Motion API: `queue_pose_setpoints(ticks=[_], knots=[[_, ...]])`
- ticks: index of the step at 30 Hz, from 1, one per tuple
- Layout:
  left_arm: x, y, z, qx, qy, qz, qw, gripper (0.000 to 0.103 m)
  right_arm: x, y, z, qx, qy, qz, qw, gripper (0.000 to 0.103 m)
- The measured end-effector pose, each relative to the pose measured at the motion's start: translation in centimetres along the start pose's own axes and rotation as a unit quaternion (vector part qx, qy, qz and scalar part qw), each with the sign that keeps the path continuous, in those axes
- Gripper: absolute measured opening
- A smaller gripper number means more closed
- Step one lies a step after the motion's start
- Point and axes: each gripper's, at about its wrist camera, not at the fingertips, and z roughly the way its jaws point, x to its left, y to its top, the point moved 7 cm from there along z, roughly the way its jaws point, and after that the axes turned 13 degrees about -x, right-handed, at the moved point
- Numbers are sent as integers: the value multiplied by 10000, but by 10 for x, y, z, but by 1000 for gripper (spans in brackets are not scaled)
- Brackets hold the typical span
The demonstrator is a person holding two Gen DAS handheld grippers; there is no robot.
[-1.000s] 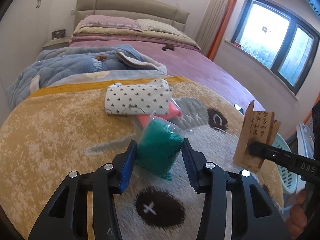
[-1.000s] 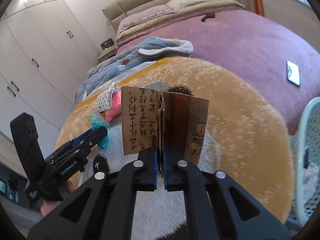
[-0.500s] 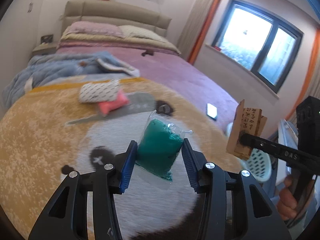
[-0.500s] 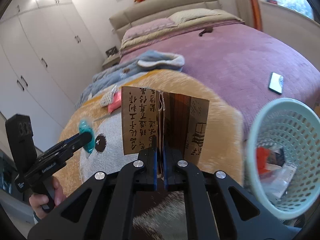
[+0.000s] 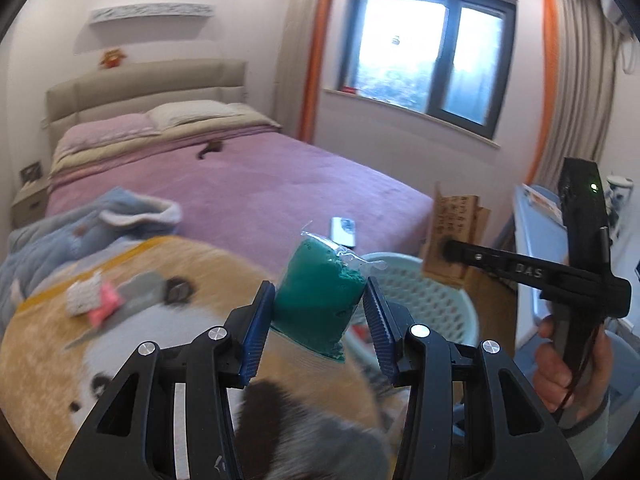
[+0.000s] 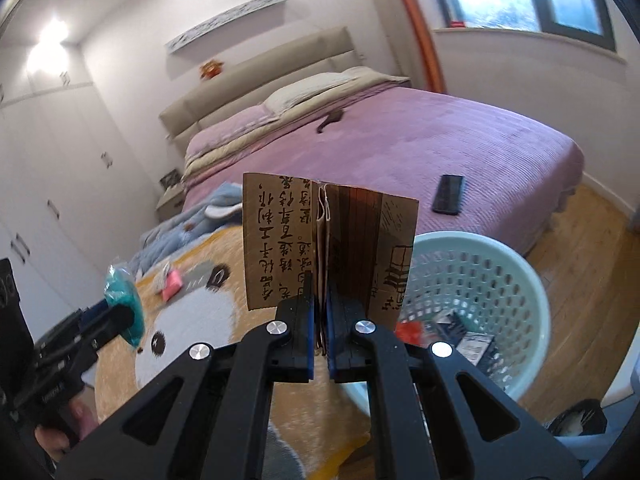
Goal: Collect trash
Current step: 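Carry teal bag and wooden booklet over the blue basket and release both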
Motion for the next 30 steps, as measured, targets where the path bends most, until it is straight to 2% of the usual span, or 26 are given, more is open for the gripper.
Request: queue_pose_setpoints(ticks=[4,12,18,24,25,28,30], knots=[[-29,-10,40,196,-241,-134,9994,44,-43,5,4,-61,-422,271,9987,3],[-41,-59,112,675,-370,-573,9954,44,-113,-23,29,244,-918,870,9917,3],[-46,-85,134,852,-366,-643,9936,44,-137,-41,45,412,-1134,1061,9870,3],[-51,-96,143,876,-325,-721,9930,45,-135,-46,53,462,-1249,945,9866,4],[-51,-98,145,884,-308,-731,9929,46,-134,-47,55,483,-1250,939,9865,4],[-49,-107,149,965,-280,-779,9919,65,-133,-50,59,576,-1329,898,9854,8],[-51,-111,150,1053,-339,-763,9909,70,-134,-54,62,662,-1353,875,9847,18]])
